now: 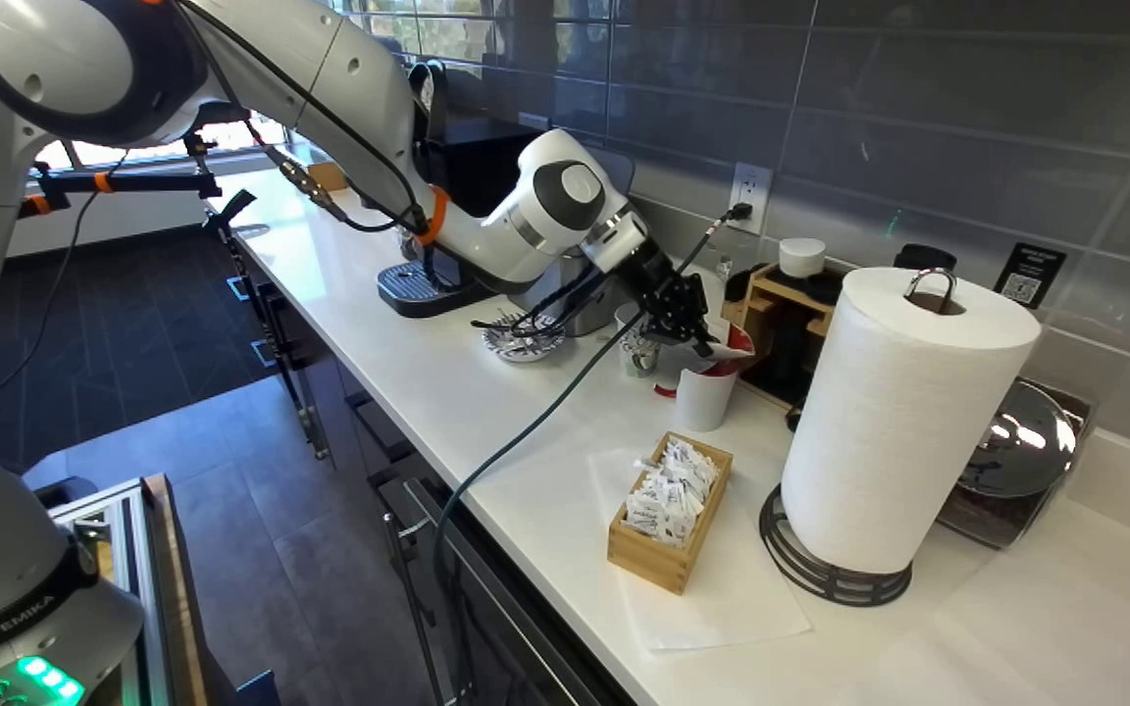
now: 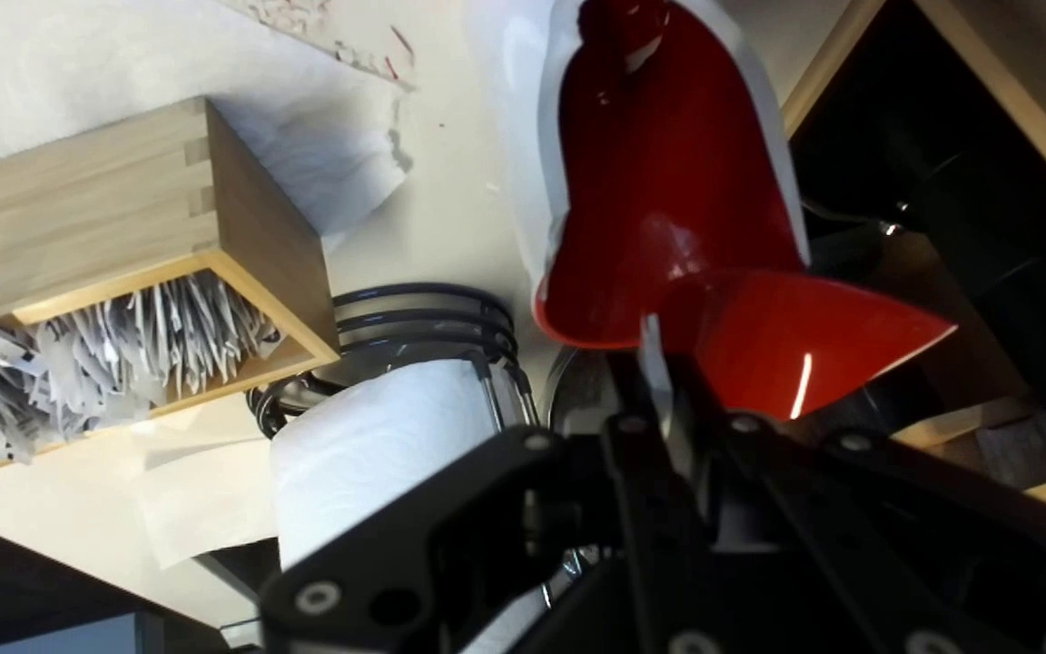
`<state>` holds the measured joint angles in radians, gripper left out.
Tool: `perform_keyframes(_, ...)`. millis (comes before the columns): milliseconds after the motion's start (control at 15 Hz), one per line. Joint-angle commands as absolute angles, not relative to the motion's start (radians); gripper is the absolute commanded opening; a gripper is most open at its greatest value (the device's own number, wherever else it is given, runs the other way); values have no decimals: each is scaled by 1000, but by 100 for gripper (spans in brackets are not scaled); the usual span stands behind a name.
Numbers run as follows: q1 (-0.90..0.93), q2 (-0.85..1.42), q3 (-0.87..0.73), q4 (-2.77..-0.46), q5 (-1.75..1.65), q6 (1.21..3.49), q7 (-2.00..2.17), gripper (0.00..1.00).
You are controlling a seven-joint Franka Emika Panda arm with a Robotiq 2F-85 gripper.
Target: Put the broken pieces in the broken mug.
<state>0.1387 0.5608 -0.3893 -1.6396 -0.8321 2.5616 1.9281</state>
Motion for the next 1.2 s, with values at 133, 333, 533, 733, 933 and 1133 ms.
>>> perform_keyframes(133, 111, 511, -340, -1688, -873, 2478, 1886, 2)
perform_keyframes(333, 95, 502, -312, -1692, -861, 2465, 1860, 2)
perform_keyframes(533, 86, 499, -291, -1689, -858, 2445, 1843, 2)
perform_keyframes(733, 87, 492, -289, -1690, -871, 2448, 1860, 2)
perform_keyframes(933, 89, 477, -287, -1698, -875, 2462, 1878, 2)
perform_keyframes(1133, 91, 458, -284, -1717, -887, 2460, 1867, 2)
